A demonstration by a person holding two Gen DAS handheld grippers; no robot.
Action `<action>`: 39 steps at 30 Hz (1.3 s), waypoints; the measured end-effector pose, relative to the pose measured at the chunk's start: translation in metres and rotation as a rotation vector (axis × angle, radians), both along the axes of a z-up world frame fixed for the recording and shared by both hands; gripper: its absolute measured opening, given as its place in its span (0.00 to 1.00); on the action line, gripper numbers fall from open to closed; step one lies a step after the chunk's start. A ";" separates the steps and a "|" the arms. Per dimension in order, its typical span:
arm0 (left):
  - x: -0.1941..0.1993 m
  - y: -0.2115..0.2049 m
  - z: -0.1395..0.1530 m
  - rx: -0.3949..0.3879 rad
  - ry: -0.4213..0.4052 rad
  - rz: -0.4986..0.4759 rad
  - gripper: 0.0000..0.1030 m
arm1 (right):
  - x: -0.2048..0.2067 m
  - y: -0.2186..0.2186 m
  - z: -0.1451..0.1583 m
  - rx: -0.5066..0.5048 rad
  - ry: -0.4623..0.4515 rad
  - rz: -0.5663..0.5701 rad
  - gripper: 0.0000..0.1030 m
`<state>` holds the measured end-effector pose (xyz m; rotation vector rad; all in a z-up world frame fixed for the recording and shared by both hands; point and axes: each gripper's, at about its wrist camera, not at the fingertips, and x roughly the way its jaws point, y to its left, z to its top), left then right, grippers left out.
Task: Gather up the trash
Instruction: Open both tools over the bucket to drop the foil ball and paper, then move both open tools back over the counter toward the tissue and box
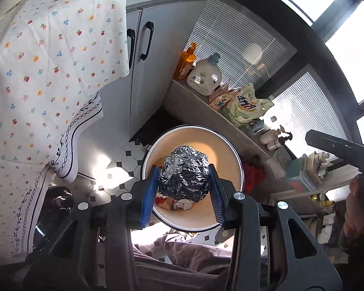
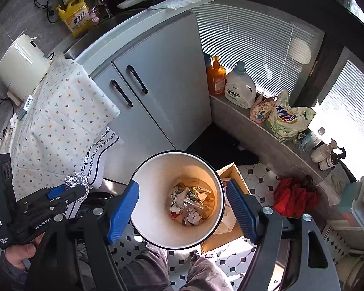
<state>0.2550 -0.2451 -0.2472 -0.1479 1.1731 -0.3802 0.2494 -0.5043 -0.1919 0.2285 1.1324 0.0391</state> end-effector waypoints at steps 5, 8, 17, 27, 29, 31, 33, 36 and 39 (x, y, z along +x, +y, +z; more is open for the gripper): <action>-0.001 -0.027 -0.010 0.001 0.029 -0.071 0.39 | -0.019 -0.023 0.001 -0.014 0.000 -0.058 0.73; -0.002 -0.040 -0.015 -0.009 0.064 -0.110 0.49 | -0.029 -0.035 -0.001 -0.016 0.010 -0.091 0.73; -0.002 -0.020 0.010 0.000 -0.006 -0.019 0.84 | -0.032 -0.037 0.001 -0.005 -0.002 -0.080 0.74; -0.014 0.054 0.056 0.055 -0.102 0.159 0.92 | -0.003 0.020 0.021 0.011 -0.060 0.045 0.88; -0.016 0.072 0.067 0.059 -0.122 0.199 0.92 | 0.004 0.036 0.026 0.017 -0.073 0.076 0.89; -0.019 0.092 0.077 0.064 -0.144 0.237 0.92 | 0.012 0.054 0.032 0.021 -0.088 0.108 0.90; -0.023 0.112 0.087 0.070 -0.170 0.276 0.92 | 0.020 0.074 0.037 0.024 -0.103 0.137 0.91; -0.029 0.143 0.100 0.077 -0.212 0.340 0.92 | 0.031 0.104 0.046 0.035 -0.122 0.183 0.92; -0.034 0.175 0.109 0.085 -0.236 0.398 0.92 | 0.040 0.137 0.053 0.042 -0.134 0.229 0.92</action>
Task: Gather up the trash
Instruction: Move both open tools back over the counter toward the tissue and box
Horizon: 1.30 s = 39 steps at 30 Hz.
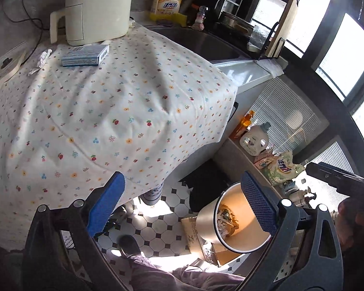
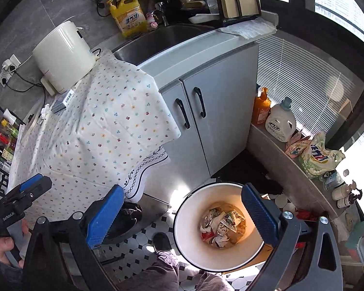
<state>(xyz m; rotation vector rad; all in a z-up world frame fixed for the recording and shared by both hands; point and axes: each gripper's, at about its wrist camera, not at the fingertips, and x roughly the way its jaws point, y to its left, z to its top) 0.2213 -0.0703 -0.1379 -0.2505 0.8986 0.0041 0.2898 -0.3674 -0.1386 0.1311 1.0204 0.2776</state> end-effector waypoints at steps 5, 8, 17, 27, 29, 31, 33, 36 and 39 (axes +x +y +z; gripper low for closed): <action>-0.006 0.055 0.009 -0.001 -0.028 0.081 0.92 | 0.013 0.054 0.011 -0.004 -0.024 0.069 0.92; -0.008 0.084 0.012 -0.002 -0.043 0.120 0.92 | 0.022 0.081 0.016 -0.002 -0.035 0.091 0.92; -0.005 0.170 0.017 -0.014 -0.094 0.206 0.92 | 0.039 0.160 0.029 -0.022 -0.091 0.138 0.92; 0.022 0.254 0.013 -0.032 -0.107 0.203 0.92 | 0.058 0.251 0.022 -0.030 -0.121 0.156 0.92; 0.028 0.268 0.011 -0.030 -0.092 0.195 0.92 | 0.062 0.262 0.023 -0.013 -0.111 0.136 0.92; 0.028 0.279 0.011 -0.037 -0.097 0.190 0.92 | 0.065 0.271 0.027 0.006 -0.111 0.127 0.92; 0.028 0.287 0.010 -0.035 -0.100 0.198 0.92 | 0.066 0.279 0.031 0.007 -0.129 0.132 0.92; 0.030 0.297 0.007 -0.057 -0.097 0.222 0.92 | 0.069 0.289 0.034 -0.017 -0.145 0.135 0.92; 0.037 0.298 0.003 -0.061 -0.088 0.231 0.92 | 0.071 0.294 0.038 -0.015 -0.179 0.149 0.92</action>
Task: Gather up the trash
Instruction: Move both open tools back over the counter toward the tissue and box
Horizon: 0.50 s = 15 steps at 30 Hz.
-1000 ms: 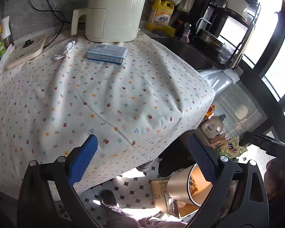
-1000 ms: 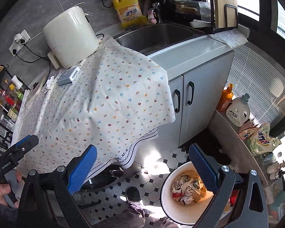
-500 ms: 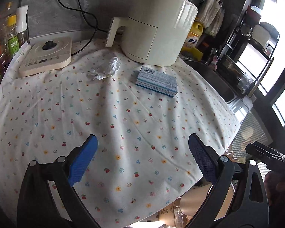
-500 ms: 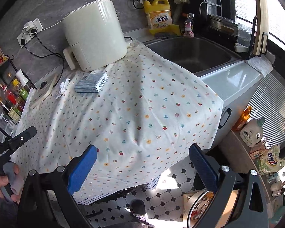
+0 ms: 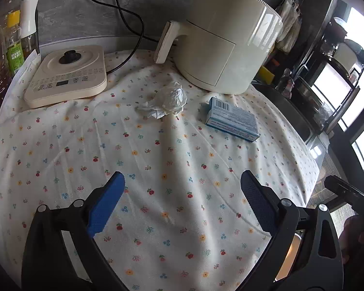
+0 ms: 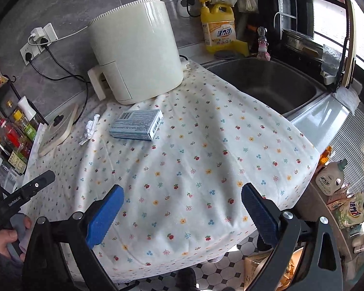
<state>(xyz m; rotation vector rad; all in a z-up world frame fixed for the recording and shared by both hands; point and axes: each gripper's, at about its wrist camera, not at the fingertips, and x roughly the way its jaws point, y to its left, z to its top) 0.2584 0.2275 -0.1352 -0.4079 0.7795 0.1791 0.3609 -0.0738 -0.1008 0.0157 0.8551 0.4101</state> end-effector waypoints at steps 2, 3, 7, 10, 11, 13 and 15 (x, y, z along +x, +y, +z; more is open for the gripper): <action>0.007 0.000 -0.003 -0.001 0.010 0.001 0.92 | 0.002 0.004 0.000 -0.009 -0.021 0.020 0.92; 0.010 0.000 -0.004 0.001 0.013 0.001 0.92 | 0.005 0.006 -0.001 -0.013 -0.030 0.033 0.92; 0.025 0.003 -0.004 0.014 0.027 0.023 0.92 | 0.026 0.017 -0.007 -0.012 -0.018 0.088 0.92; 0.035 0.008 -0.001 0.024 0.027 0.061 0.92 | 0.044 0.032 -0.005 0.002 -0.036 0.155 0.92; 0.039 0.010 0.000 0.027 0.024 0.077 0.92 | 0.051 0.038 -0.004 0.007 -0.040 0.182 0.92; 0.046 0.015 0.002 0.024 0.028 0.120 0.92 | 0.063 0.049 0.001 0.021 -0.057 0.243 0.92; 0.052 0.021 0.003 0.004 0.026 0.162 0.92 | 0.074 0.058 0.009 0.034 -0.092 0.291 0.92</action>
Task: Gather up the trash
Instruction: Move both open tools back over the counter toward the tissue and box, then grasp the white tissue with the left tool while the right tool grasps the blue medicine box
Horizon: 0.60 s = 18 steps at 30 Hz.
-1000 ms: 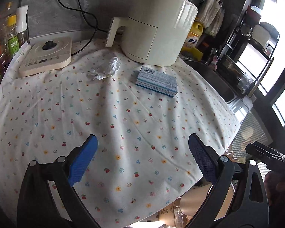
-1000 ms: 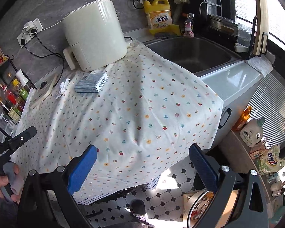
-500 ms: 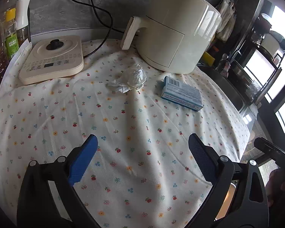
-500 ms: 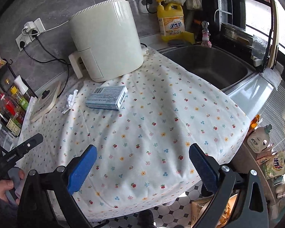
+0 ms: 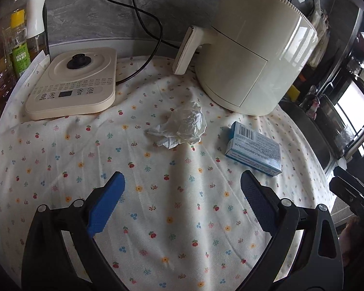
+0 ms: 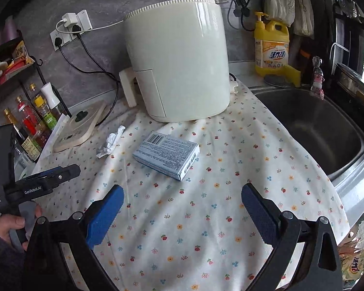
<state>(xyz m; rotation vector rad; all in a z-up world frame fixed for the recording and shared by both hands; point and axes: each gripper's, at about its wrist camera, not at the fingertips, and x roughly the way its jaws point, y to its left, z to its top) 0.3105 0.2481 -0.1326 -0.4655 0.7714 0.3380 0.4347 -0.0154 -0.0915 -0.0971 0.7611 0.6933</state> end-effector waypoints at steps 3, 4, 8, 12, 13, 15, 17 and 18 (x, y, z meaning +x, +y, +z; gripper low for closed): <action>0.013 0.002 0.001 0.001 0.000 0.026 0.92 | 0.014 0.011 0.009 0.026 -0.044 0.073 0.92; 0.019 0.002 0.001 0.007 0.007 0.032 0.92 | 0.019 0.016 0.011 0.031 -0.042 0.102 0.92; 0.038 0.003 0.000 0.009 0.006 0.055 0.90 | 0.029 0.024 0.014 0.099 -0.009 0.240 0.93; 0.057 0.004 -0.009 -0.002 0.024 0.081 0.79 | 0.044 0.036 0.002 0.022 0.003 0.321 0.92; 0.063 0.004 -0.011 -0.002 0.036 0.089 0.74 | 0.050 0.038 -0.001 -0.003 0.010 0.324 0.92; 0.073 0.005 -0.016 -0.001 0.049 0.095 0.72 | 0.063 0.040 -0.005 -0.030 0.027 0.327 0.92; 0.085 0.006 -0.022 0.009 0.062 0.089 0.71 | 0.074 0.040 -0.007 -0.032 0.040 0.344 0.92; 0.090 0.008 -0.026 0.008 0.077 0.090 0.65 | 0.079 0.042 -0.009 -0.040 0.040 0.354 0.92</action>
